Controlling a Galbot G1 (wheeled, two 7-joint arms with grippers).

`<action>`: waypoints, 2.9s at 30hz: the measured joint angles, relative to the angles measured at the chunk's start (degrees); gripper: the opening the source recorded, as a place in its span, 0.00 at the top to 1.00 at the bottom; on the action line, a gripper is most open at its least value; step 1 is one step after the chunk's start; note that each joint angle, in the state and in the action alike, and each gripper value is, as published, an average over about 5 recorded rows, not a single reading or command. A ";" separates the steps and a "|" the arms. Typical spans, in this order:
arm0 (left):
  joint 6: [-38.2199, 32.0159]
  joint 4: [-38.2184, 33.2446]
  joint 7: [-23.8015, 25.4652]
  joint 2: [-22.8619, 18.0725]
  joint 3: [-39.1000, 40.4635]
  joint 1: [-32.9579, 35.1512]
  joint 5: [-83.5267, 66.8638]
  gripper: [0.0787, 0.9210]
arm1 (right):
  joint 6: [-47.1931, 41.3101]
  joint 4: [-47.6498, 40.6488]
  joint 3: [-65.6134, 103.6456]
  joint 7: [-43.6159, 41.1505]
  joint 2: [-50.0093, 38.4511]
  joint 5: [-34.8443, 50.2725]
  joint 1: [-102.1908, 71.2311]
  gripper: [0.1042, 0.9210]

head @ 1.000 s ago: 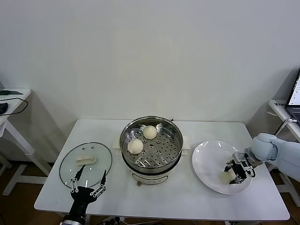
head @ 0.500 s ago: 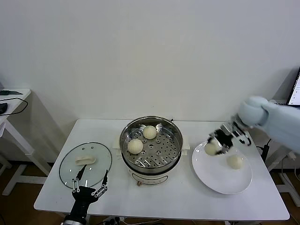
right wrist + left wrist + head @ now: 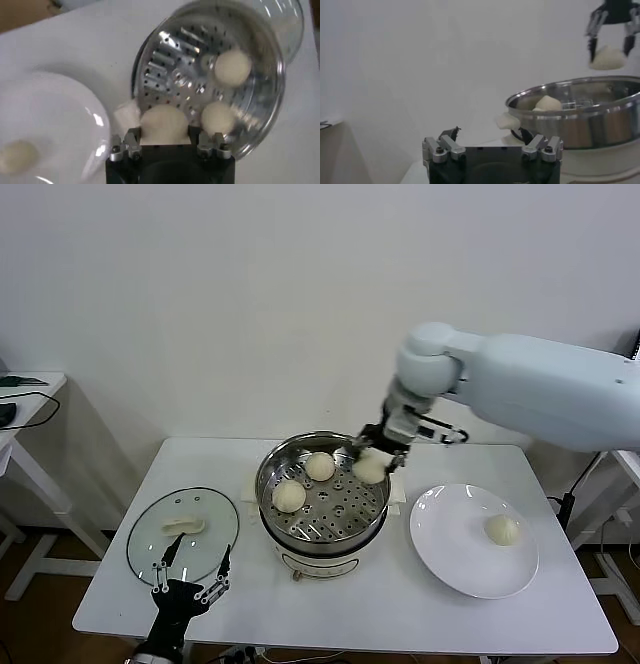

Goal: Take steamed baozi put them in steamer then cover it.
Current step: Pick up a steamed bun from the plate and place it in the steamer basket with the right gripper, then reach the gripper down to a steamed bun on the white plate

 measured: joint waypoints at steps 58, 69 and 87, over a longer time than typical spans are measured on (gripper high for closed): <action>0.19 -0.01 -0.42 0.12 0.81 -1.02 -1.11 0.12 | -3.78 2.13 5.67 0.62 -5.96 -2.73 -3.43 0.12; 0.20 0.18 -0.41 0.25 1.32 -1.26 -1.09 0.12 | -20.14 -9.05 3.14 -1.02 -19.25 10.56 -3.71 0.12; -0.02 0.01 -0.32 -0.03 1.16 0.15 -0.88 0.12 | -26.47 -21.70 7.33 1.22 -27.53 8.14 -20.51 0.12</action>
